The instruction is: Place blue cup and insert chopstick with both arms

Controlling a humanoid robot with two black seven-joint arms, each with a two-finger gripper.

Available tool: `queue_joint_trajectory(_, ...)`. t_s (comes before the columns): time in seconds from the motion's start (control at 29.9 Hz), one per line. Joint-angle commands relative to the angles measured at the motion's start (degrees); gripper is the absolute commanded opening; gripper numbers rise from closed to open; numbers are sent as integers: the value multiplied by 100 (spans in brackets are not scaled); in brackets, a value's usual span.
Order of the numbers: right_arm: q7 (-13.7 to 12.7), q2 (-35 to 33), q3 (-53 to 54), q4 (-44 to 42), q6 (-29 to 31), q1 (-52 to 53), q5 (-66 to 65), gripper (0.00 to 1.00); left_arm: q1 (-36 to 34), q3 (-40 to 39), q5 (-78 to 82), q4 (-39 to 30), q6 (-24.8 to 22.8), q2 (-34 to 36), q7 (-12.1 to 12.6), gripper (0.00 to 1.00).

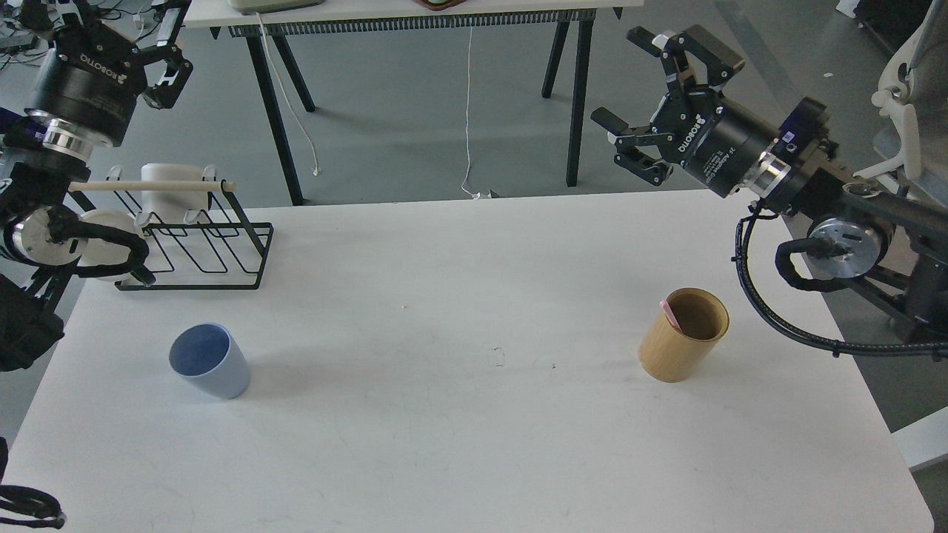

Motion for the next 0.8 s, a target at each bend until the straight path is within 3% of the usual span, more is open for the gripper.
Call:
queue_joint_trajectory(0.0,0,-54,135,-8,17,0,-17,99,-153,26,981,-258,0,336,0,100)
queue_joint_trajectory(0.53,0,-72,303,-61,26,-351,-448,99,-259,1967,5042,-3651,0,3157,0,99)
queue_joint_trajectory(0.77,0,-133,329,-96,26,-509,-501,99,-250,3031,6782,-3802,84,3440,0,99)
